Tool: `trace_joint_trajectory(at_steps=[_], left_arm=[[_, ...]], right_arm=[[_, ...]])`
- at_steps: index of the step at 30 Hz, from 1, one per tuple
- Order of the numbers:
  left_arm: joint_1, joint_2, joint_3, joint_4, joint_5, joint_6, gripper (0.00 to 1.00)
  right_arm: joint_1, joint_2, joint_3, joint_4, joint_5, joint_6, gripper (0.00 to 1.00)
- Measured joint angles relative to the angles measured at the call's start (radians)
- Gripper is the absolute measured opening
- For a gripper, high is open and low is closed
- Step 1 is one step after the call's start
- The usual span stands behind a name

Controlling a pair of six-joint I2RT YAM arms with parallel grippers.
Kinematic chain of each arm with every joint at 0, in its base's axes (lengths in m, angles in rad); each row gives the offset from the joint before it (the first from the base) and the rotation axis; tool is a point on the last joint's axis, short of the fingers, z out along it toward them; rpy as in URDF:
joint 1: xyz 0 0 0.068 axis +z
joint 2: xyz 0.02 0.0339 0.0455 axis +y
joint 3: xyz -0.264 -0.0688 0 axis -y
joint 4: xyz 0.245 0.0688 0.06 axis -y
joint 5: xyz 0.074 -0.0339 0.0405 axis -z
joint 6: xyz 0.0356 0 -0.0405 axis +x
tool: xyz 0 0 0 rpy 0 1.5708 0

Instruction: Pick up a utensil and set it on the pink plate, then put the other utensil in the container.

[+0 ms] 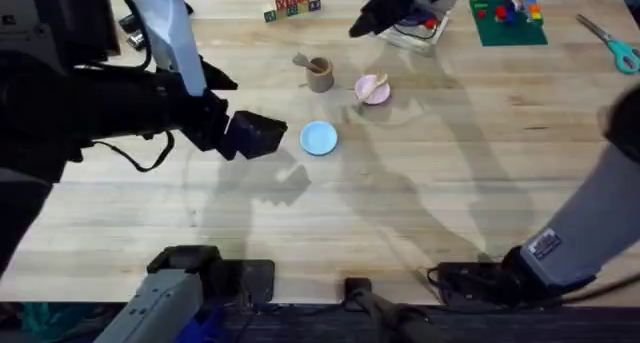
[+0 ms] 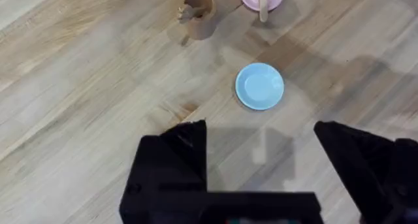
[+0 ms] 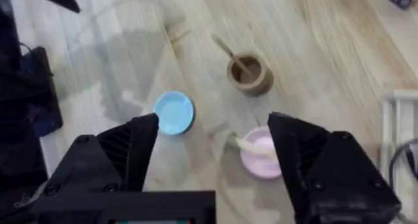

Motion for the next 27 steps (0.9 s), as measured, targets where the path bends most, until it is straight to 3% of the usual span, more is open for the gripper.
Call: trace_joint_trajectory(at_steps=[16, 19, 27], left_arm=[[0.0, 0.0, 0.0, 0.0, 0.0, 0.0, 0.995], [0.0, 0.0, 0.0, 0.0, 0.0, 0.0, 0.995], [0.0, 0.0, 0.0, 0.0, 0.0, 0.0, 0.995]], right_arm=[[0.0, -0.336, 0.001, -0.381, 0.356, 0.189, 0.996], [0.0, -0.366, 0.002, -0.455, 0.393, 0.199, 0.995], [0.0, -0.374, 0.007, -0.458, 0.424, 0.23, 0.996]])
